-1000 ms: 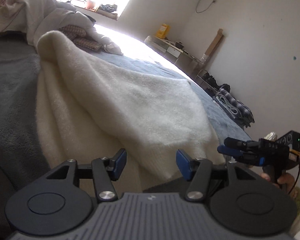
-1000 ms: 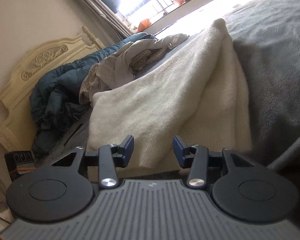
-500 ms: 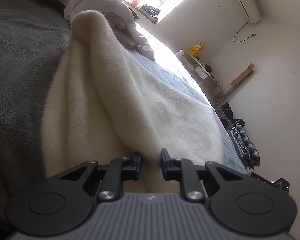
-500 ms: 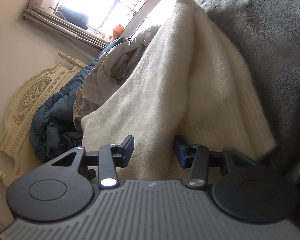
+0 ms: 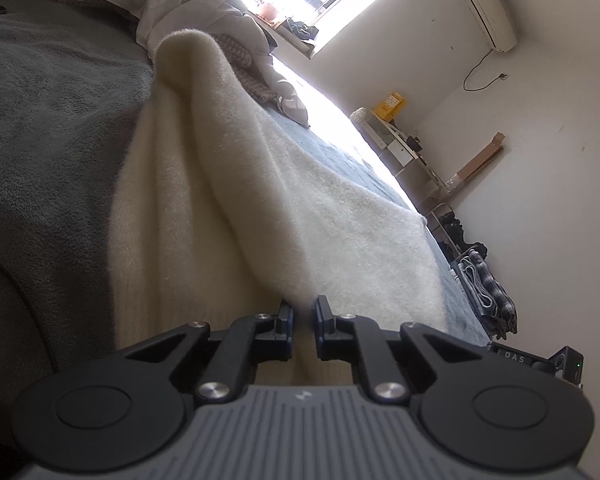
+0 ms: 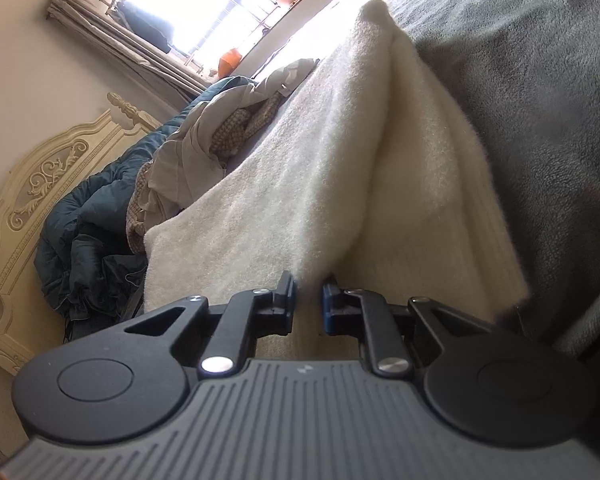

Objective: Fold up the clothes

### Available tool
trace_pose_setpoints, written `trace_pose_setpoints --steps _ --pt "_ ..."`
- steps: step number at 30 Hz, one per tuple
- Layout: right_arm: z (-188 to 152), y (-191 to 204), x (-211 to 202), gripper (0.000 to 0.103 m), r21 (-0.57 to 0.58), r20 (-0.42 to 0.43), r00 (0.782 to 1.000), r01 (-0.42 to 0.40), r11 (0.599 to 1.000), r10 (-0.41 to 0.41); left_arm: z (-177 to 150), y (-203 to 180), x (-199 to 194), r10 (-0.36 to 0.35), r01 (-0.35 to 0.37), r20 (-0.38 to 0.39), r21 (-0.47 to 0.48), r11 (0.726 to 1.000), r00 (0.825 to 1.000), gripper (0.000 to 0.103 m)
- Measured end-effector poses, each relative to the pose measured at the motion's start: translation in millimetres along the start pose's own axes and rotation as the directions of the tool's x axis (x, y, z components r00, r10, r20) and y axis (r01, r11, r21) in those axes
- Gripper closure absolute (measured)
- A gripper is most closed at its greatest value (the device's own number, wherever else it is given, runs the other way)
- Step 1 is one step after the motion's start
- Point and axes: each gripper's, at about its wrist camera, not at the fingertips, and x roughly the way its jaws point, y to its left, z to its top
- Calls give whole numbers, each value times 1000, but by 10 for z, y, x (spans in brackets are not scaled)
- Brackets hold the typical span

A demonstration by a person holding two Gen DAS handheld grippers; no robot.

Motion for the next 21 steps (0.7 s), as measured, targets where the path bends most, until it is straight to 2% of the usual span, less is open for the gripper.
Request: trace_pose_setpoints --steps 5,7,8,9,11,13,17,19,21 --pt "-16 -38 79 91 -27 -10 999 36 999 -36 -94 22 123 50 -49 -19 73 996 999 91" --pt "-17 -72 73 91 -20 -11 1000 28 999 -29 -113 17 97 42 -40 -17 88 995 999 87" --pt "-14 -87 53 88 -14 -11 1000 22 1000 -22 -111 -2 58 39 -37 -15 101 994 999 82" --pt "-6 -89 9 87 -14 -7 1000 22 1000 -22 -112 -25 14 38 -36 -11 117 993 999 71" --pt "5 -25 -115 81 -64 23 998 58 996 -57 -120 -86 -106 48 -49 7 166 985 999 58" --pt "11 76 -250 79 -135 66 994 99 986 -91 -119 -155 -253 57 -66 46 211 975 997 51" --pt "22 423 -377 79 -324 142 986 128 938 -86 -74 -312 -424 0 -37 132 279 960 991 50" --pt "-2 625 -330 79 -419 166 985 110 901 -42 -38 -384 -382 -33 -14 150 299 954 988 49" --pt "-68 784 -185 79 -500 174 984 112 859 -27 -24 -426 -255 -34 -15 151 311 950 988 49"
